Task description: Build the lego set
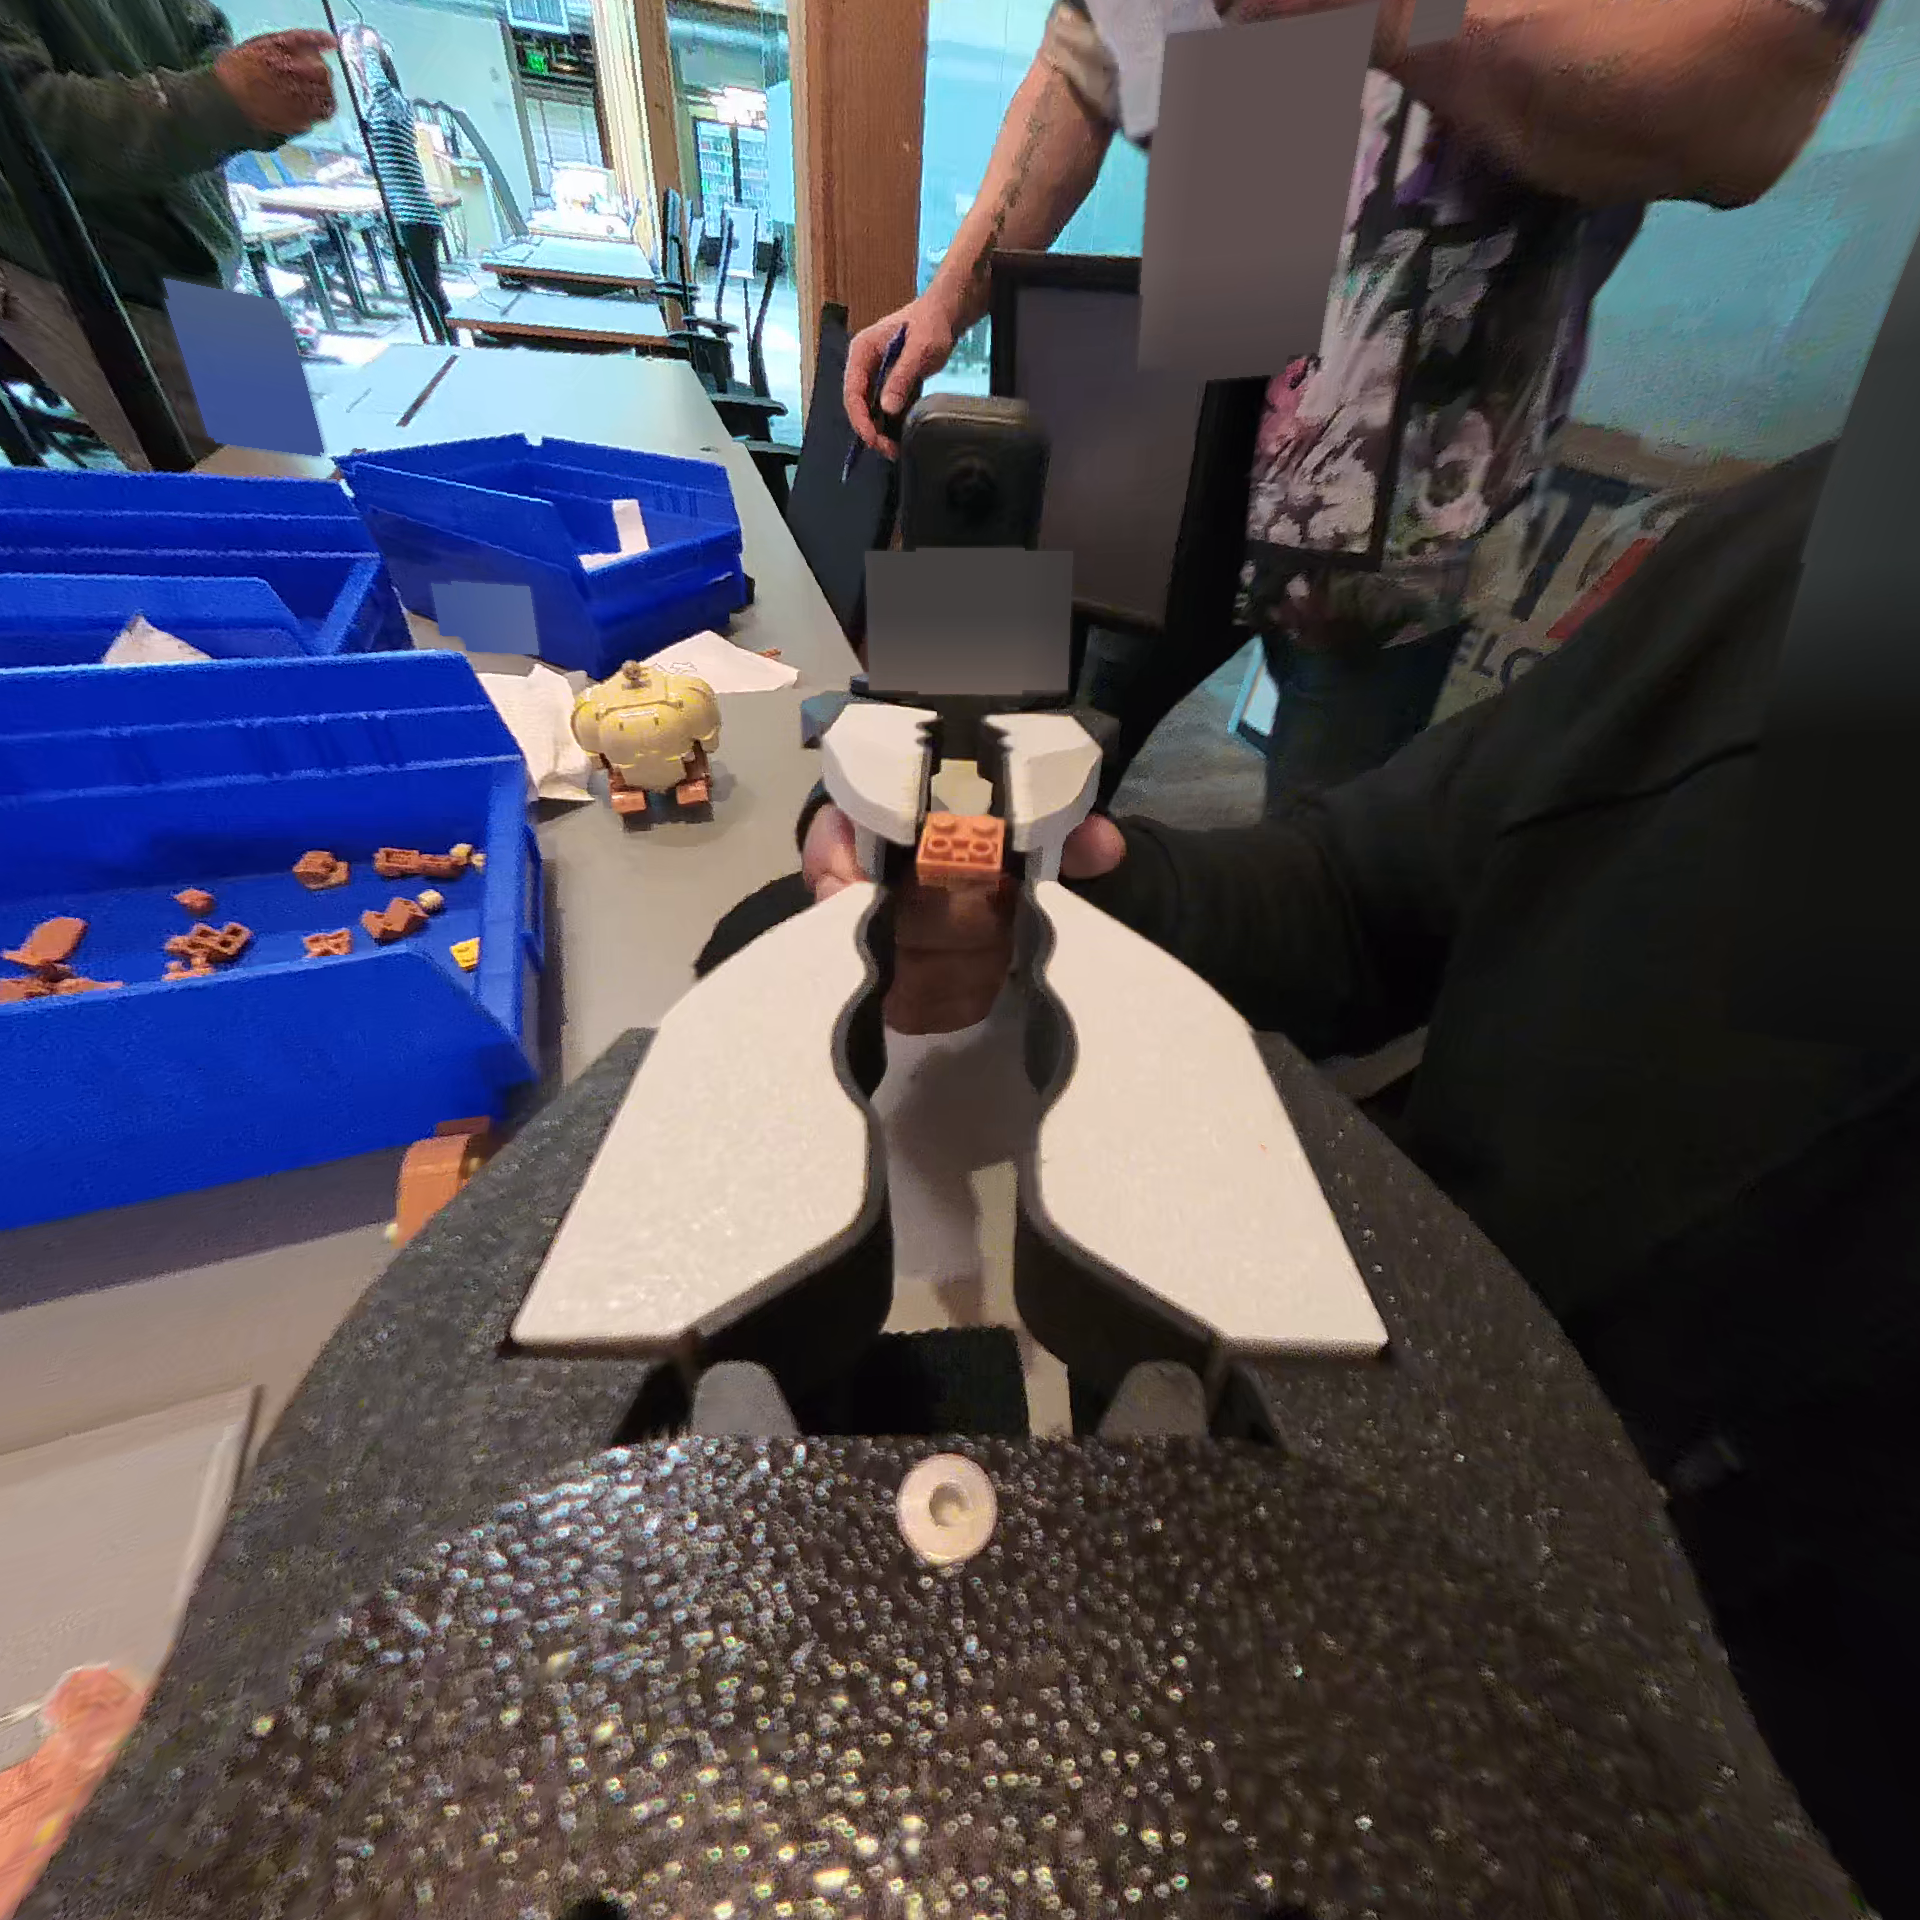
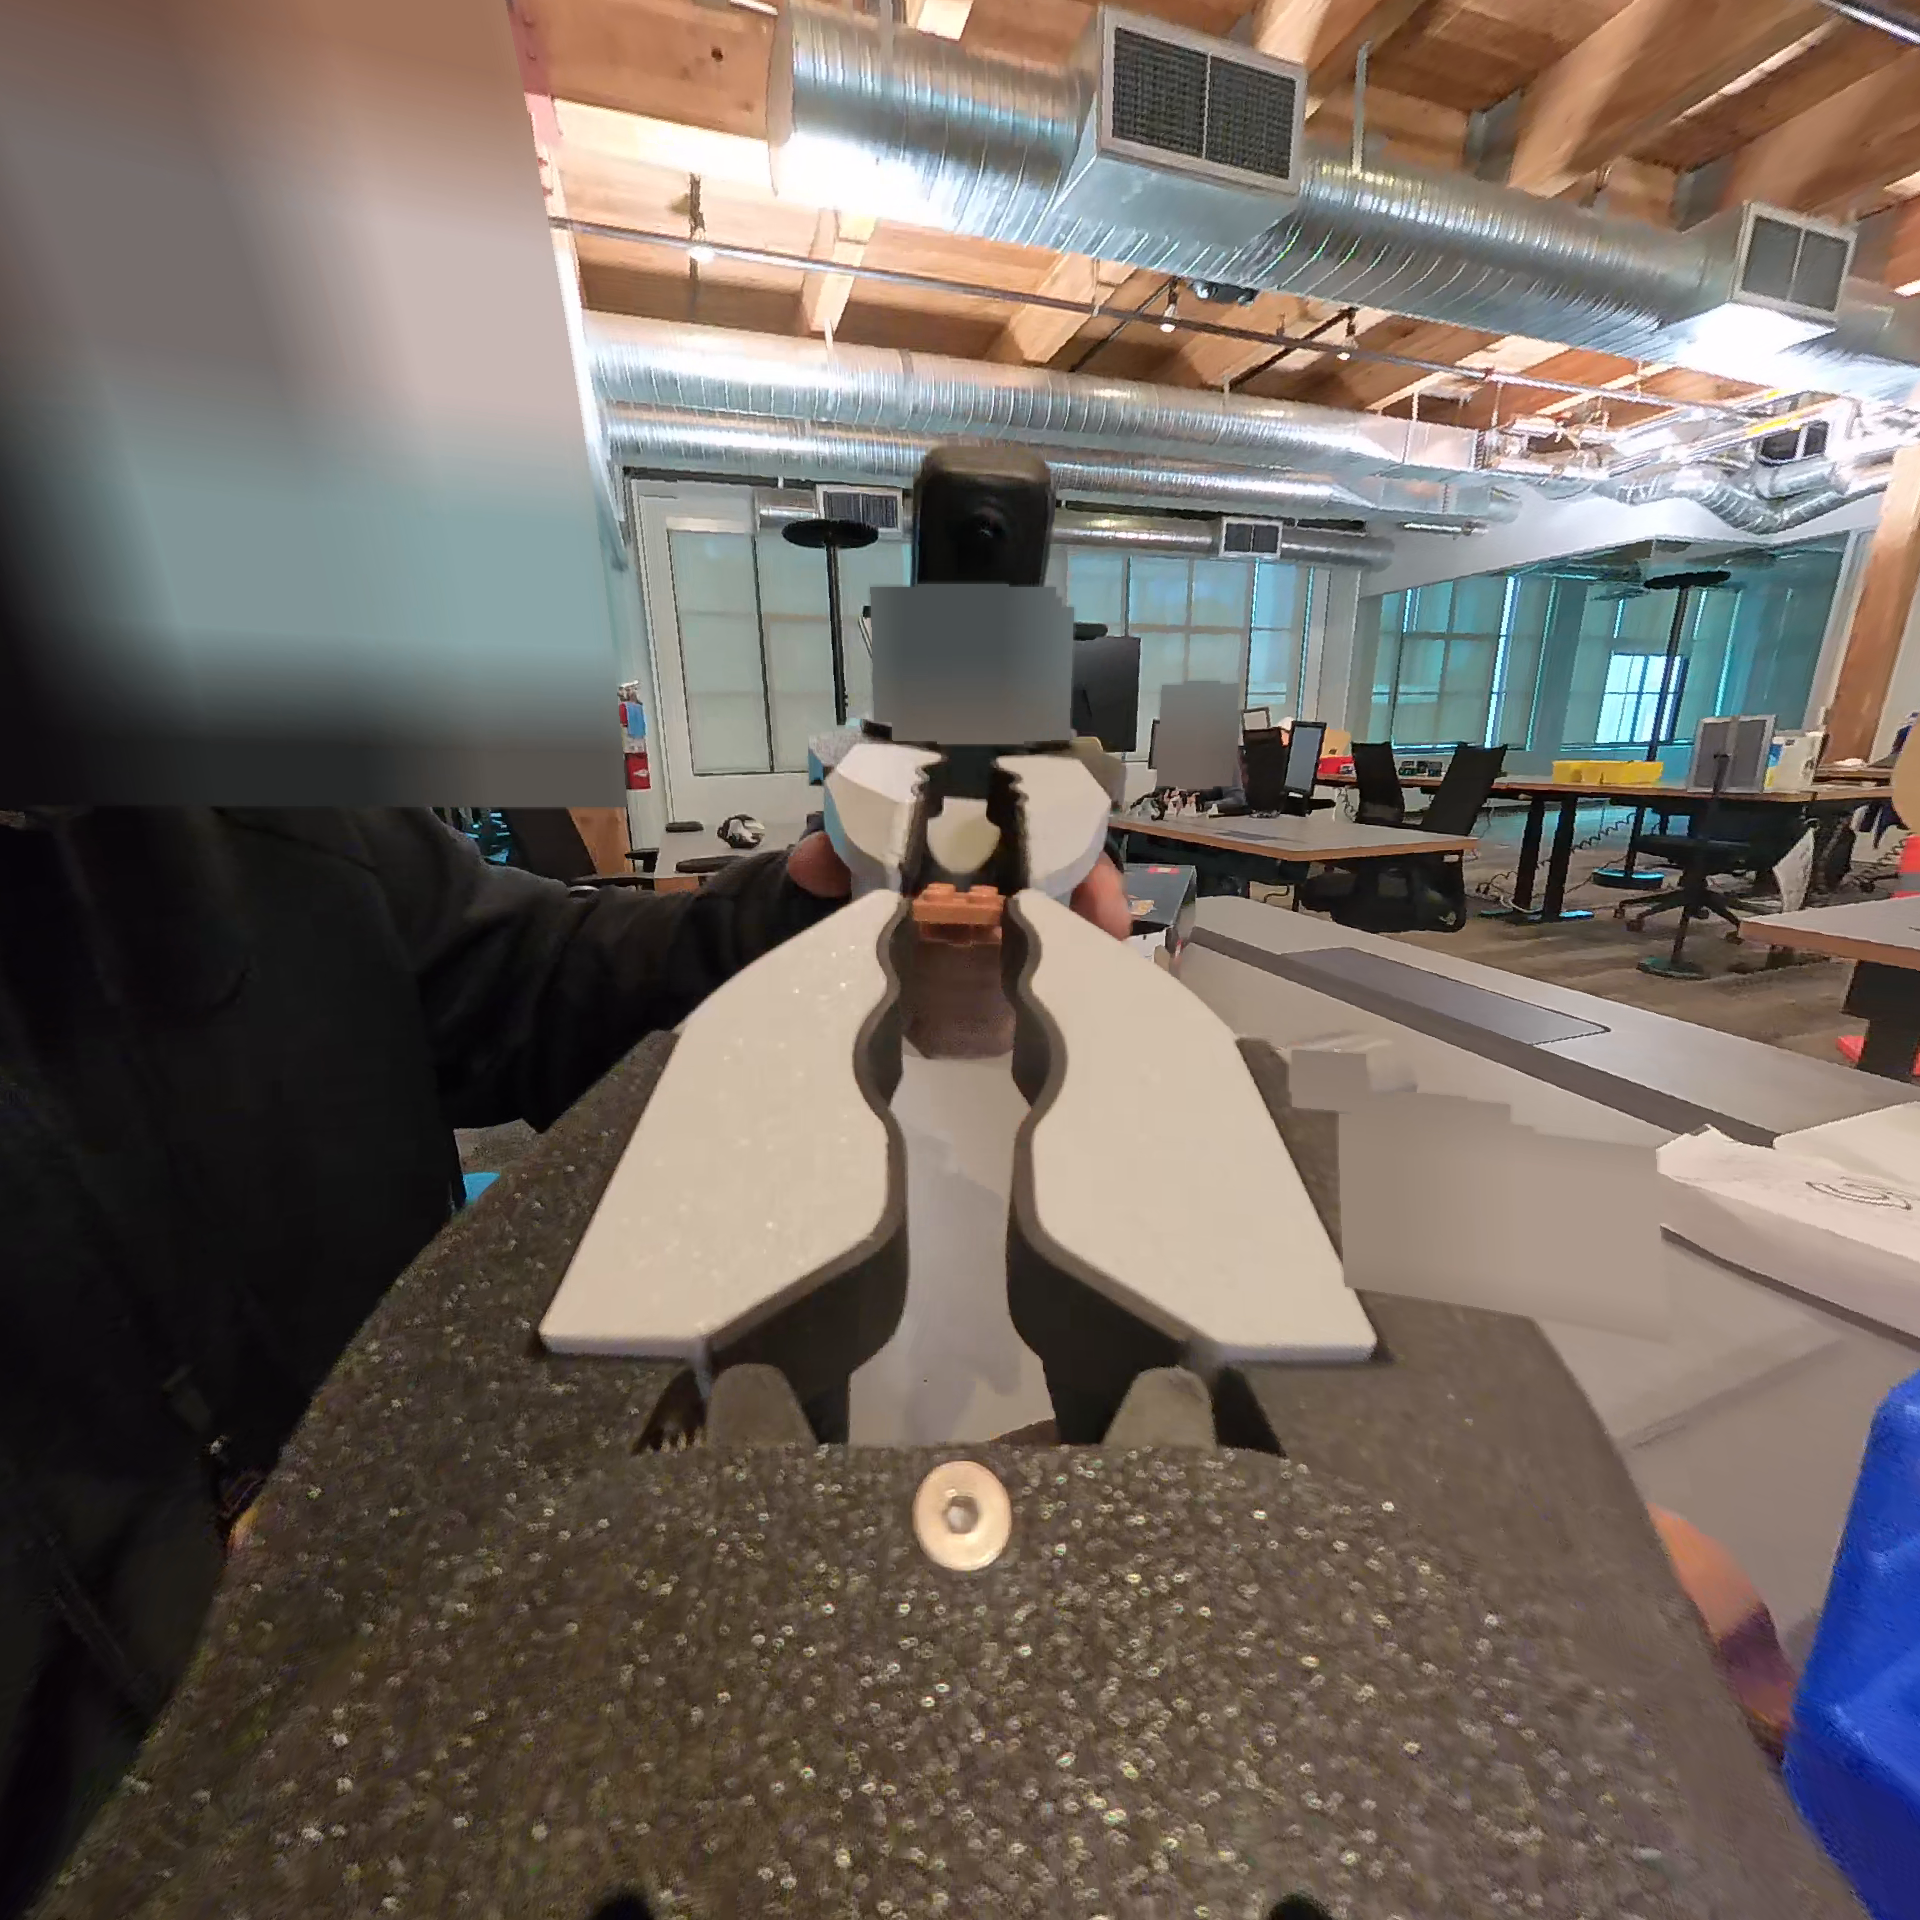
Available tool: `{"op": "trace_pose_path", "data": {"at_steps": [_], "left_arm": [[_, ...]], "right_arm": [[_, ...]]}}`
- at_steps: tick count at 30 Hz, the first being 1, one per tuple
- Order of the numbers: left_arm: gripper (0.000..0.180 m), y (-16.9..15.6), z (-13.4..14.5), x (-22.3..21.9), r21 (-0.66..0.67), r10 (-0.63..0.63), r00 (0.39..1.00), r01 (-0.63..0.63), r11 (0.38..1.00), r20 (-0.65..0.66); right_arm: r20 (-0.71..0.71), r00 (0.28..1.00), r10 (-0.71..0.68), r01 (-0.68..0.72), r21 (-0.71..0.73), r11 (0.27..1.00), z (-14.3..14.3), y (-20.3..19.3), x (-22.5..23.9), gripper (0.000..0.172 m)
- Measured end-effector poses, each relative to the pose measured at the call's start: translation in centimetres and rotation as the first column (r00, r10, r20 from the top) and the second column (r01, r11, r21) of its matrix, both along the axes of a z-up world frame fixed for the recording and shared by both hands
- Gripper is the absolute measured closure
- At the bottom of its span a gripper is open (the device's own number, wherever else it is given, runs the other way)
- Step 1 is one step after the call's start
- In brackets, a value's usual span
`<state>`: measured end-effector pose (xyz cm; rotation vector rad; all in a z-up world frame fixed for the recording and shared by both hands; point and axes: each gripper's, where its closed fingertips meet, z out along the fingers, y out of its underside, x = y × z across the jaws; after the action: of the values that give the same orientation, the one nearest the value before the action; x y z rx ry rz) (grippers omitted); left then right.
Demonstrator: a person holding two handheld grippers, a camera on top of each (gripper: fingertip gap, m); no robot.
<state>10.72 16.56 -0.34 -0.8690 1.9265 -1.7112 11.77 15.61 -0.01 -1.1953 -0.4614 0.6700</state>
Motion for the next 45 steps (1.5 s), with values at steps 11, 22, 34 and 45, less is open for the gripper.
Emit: {"op": "trace_pose_path", "data": {"at_steps": [11, 22, 34, 45], "left_arm": [[0.160, -1.5, -0.6, 0.9, -0.075, -0.005, 1.000, 0.004, 0.997, -0.009], [0.164, 0.7, -0.4, 0.5, -0.007, 0.057, 0.998, -0.057, 0.998, 0.016], [0.164, 9.8, 0.1, -0.9, 0.009, 0.291, 0.956, -0.291, 0.957, 0.038], [0.165, 10.0, -0.4, -1.0, 0.035, 0.292, 0.956, -0.293, 0.956, 0.030]], "right_arm": [[0.018, 1.000, 0.021, -0.021, 0.003, 1.000, -0.2, -0.1, -0.5, 0.156], [0.139, 0.989, -0.050, 0.061, -0.072, 0.996, -2.0, 1.3, -0.3, 0.156], [0.598, 0.767, 0.233, 0.146, -0.516, 0.844, -11.6, 8.2, -2.5, 0.139], [0.658, 0.717, 0.231, 0.327, -0.610, 0.721, -16.8, 9.5, -1.2, 0.137]]}}
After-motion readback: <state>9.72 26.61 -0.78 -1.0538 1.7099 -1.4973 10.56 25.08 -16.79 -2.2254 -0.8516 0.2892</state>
